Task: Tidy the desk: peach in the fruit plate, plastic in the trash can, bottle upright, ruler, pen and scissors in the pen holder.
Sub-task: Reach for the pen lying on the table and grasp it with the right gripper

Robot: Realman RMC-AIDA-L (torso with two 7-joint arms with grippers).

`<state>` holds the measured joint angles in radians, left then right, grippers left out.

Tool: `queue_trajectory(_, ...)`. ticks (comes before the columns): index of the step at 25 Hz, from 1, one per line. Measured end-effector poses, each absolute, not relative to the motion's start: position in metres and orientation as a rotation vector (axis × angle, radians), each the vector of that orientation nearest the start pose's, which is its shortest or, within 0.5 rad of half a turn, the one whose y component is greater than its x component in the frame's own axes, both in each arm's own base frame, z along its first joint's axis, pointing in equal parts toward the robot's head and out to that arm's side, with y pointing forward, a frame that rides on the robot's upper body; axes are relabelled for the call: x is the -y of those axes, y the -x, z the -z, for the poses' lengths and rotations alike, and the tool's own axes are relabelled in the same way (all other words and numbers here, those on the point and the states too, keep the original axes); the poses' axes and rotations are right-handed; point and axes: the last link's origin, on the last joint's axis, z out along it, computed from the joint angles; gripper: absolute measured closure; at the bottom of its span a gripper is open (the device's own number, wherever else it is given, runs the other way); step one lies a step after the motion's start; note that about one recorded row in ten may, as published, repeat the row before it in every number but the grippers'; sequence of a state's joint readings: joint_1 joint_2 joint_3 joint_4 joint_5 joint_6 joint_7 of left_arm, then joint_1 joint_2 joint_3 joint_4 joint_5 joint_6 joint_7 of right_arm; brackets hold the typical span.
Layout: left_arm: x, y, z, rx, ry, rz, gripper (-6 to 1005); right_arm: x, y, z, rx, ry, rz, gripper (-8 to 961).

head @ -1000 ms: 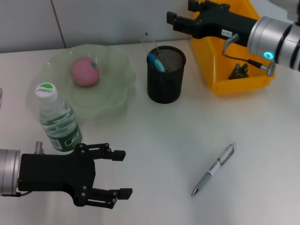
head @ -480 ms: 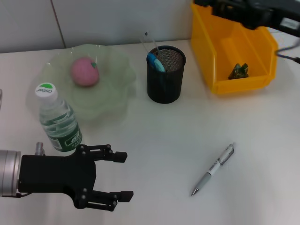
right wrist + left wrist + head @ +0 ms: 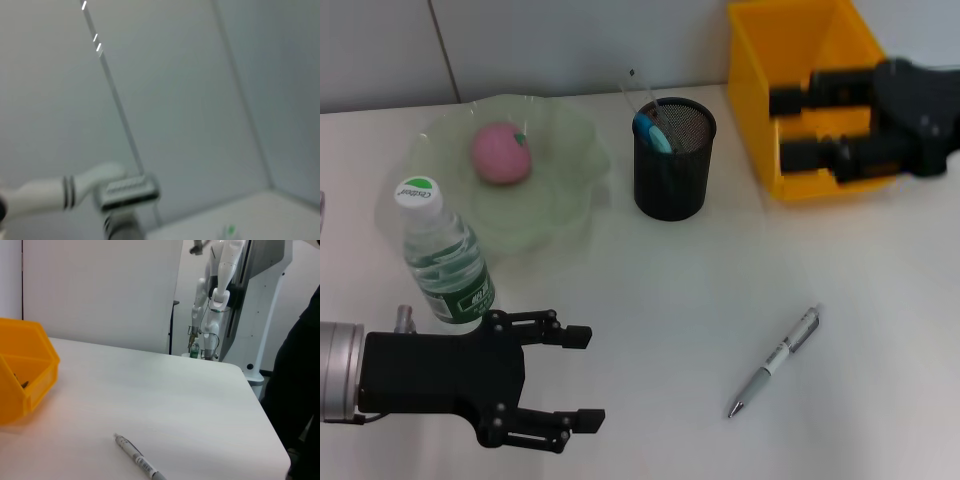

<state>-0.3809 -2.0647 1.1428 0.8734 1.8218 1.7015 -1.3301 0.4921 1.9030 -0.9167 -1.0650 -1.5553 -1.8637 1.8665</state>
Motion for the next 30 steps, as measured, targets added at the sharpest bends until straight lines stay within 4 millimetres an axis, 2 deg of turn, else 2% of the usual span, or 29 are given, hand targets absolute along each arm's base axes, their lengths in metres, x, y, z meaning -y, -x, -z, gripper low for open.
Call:
queue_trajectory(6,-0.276,0.235,0.017,0.245,3.085,0.677,168,-0.323,-0.173,-0.114,-0.470,3.143,-0.536,210)
queue_trajectory(10,-0.276,0.234,0.016,0.249,3.078,0.700,168,-0.329,-0.173,-0.110,-0.463,3.185,-0.256,210)
queue_trajectory(14,-0.278,0.236,0.011,0.272,3.041,0.725,168,-0.336,-0.171,-0.101,-0.386,3.206,-0.023,212)
queue_trajectory(15,-0.278,0.236,0.010,0.278,3.036,0.728,168,-0.338,-0.170,-0.095,-0.346,3.222,0.086,212)
queue_trajectory(16,-0.278,0.236,0.009,0.287,3.030,0.732,168,-0.338,-0.170,-0.095,-0.346,3.222,0.086,213)
queue_trajectory(21,-0.280,0.238,0.006,0.318,3.009,0.739,168,-0.344,-0.162,-0.078,-0.185,3.253,0.363,215)
queue_trajectory(30,-0.278,0.245,0.010,0.335,2.987,0.728,168,-0.355,-0.154,-0.043,0.212,3.181,0.685,214)
